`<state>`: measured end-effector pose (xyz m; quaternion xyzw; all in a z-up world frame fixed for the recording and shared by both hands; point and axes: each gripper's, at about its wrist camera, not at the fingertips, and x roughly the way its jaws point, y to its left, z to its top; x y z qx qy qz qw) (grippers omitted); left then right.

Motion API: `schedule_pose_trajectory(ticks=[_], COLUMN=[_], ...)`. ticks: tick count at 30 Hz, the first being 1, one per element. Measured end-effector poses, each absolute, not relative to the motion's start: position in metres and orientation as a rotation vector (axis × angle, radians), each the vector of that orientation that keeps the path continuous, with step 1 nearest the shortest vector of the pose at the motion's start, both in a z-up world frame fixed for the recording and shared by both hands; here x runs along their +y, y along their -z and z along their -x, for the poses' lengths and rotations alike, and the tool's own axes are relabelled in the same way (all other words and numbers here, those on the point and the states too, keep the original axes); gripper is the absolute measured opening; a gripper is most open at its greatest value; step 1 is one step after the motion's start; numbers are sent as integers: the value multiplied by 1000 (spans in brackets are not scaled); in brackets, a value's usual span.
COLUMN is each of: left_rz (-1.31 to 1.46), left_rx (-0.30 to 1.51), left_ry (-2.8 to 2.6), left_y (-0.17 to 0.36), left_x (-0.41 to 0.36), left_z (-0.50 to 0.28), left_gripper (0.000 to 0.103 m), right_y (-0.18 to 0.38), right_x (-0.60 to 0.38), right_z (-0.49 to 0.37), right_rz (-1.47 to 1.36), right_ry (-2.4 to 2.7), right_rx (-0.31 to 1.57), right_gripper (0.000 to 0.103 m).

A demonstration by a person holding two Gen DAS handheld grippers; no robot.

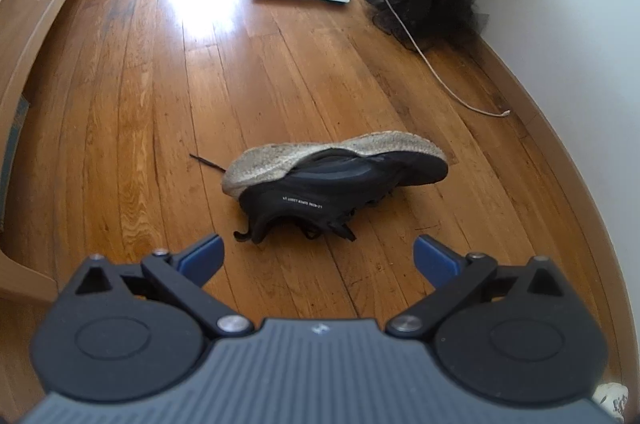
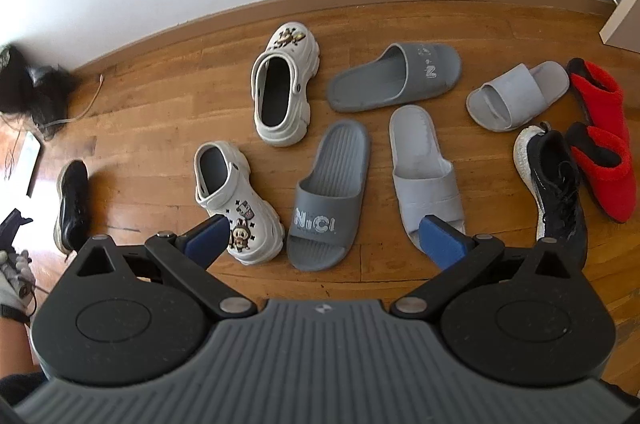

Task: Organize scattered shoes
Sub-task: 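Turn the left tool toward the black sneaker and approach it, then lower the open left gripper onto the black sneaker's collar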

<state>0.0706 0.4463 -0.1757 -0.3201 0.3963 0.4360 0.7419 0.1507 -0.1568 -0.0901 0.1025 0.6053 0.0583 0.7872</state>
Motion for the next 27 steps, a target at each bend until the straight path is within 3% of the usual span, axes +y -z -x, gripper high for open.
schedule_pose_trajectory(ticks=[27], left_rz=[1127], left_rx=[666], left_ry=[-938], left_y=[255], left_x=[502], left_z=[-42], left_gripper=[102], right_y=[106], right_x=[-121], right_z=[-157], right_rz=[-105], right_ry=[-182], right_rx=[1366], right_gripper=[102])
